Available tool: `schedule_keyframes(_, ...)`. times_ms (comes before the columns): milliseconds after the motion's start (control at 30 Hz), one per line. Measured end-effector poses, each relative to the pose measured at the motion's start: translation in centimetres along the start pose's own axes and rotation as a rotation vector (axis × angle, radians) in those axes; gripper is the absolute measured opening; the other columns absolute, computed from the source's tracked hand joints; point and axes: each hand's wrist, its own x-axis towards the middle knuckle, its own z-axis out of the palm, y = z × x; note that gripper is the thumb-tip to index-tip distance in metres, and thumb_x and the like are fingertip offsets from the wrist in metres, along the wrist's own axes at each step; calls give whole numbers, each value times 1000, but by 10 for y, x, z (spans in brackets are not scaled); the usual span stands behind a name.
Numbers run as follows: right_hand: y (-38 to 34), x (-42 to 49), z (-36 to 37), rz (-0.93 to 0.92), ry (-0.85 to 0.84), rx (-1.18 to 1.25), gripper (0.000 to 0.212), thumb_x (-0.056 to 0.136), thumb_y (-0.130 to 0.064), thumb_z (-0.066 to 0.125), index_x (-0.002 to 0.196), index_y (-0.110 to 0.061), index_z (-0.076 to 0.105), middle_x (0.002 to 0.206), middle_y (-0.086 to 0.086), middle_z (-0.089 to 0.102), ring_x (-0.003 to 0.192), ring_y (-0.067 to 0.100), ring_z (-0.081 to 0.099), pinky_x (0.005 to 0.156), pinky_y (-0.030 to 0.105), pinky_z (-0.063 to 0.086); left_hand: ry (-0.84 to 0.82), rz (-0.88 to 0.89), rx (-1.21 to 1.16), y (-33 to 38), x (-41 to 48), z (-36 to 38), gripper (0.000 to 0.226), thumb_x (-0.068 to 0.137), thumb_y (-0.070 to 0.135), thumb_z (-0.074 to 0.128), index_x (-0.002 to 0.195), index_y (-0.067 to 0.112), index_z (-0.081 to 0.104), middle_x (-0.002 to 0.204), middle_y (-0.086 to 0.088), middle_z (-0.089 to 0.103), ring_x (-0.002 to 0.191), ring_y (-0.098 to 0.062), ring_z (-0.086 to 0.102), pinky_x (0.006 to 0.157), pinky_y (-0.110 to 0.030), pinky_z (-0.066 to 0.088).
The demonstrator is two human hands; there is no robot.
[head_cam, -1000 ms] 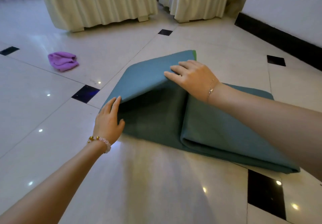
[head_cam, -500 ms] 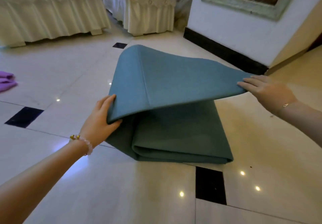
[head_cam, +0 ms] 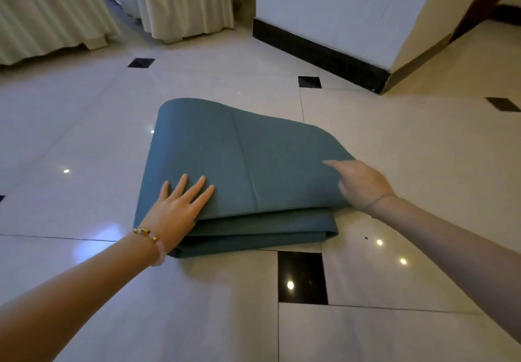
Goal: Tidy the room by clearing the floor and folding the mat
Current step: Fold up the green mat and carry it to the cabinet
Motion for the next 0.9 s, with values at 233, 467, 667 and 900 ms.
schedule_keyframes(233, -87, 13, 24, -310, -100, 194, 63, 89, -13, 45, 148, -25, 26, 154, -4, 29, 143, 15, 21, 118, 36, 17, -19, -19, -85, 2, -2, -5, 87, 66, 17, 83, 141, 7, 40, 144, -19, 42, 124, -50, 43, 93, -65, 38)
schedule_keyframes(467, -119, 6, 38, -381, -198, 62, 83, 86, -31, 52, 150, -33, -1, 159, -14, -1, 146, 12, -2, 118, 50, 4, 133, -124, -386, -23, -20, 9, 77, 68, -7, 74, 137, 4, 43, 141, -22, 44, 125, -54, 39, 93, -71, 34)
schedule_keyframes(667, -91, 11, 29, -138, -83, 93, 65, 94, -27, 51, 150, -27, 16, 157, -2, 22, 143, 21, 23, 115, 43, 25, 327, -262, -722, -53, -45, 6, 64, 89, -4, 51, 145, 16, 28, 154, -4, 23, 143, -30, 16, 115, -46, 22)
schedule_keyframes(900, -172, 36, -37, -123, 426, 536, 33, 98, -13, 43, 130, -14, 53, 117, 10, 64, 103, 23, 59, 86, 24, 41, 402, -470, -971, -68, -44, -12, 64, 89, 2, 52, 146, 20, 28, 152, -4, 30, 138, -24, 32, 113, -35, 27)
